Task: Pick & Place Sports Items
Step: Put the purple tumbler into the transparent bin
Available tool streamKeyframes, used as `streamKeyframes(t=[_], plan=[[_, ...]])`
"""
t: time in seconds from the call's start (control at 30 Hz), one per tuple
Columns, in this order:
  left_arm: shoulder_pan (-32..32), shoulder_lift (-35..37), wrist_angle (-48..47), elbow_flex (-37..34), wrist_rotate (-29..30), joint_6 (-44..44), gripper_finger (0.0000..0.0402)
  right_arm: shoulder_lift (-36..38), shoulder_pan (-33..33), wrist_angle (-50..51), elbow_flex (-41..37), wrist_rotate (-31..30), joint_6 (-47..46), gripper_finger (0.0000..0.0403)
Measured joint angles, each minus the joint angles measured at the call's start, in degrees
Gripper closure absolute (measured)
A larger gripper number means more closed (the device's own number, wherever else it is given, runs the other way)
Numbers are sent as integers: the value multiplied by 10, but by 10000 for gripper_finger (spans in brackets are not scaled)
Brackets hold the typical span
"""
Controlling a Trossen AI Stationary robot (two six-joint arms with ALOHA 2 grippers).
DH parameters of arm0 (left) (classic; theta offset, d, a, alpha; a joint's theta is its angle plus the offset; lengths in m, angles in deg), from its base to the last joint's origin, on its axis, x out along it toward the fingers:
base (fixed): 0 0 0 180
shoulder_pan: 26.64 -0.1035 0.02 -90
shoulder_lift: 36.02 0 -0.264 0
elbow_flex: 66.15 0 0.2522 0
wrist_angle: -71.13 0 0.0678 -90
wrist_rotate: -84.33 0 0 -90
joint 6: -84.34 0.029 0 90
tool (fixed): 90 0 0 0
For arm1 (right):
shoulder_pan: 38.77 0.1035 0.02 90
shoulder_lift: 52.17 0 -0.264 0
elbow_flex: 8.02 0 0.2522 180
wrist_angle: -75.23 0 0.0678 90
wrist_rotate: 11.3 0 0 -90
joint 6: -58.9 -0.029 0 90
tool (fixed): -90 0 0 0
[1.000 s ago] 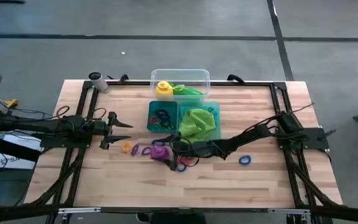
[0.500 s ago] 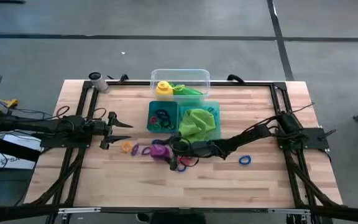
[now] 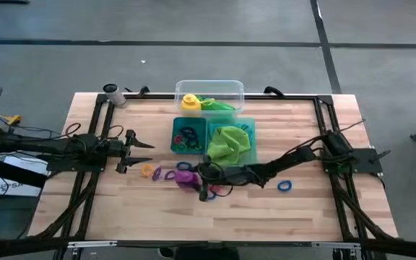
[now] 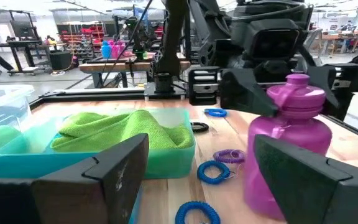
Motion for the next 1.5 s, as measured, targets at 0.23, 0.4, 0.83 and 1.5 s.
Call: streamKeyframes(t=[0.23, 0.4, 0.83, 1.5], plan=[[0, 0, 0, 0, 0, 0, 165, 2, 8, -20, 0, -2, -2, 203], [0, 0, 0, 0, 0, 0, 165, 32, 18, -13, 0, -2, 0, 203], [0, 0, 0, 0, 0, 0, 165, 183, 18, 68, 0, -57, 19, 204], [0, 0, 0, 0, 0, 0, 165, 303, -148, 29, 0, -252, 245, 204]])
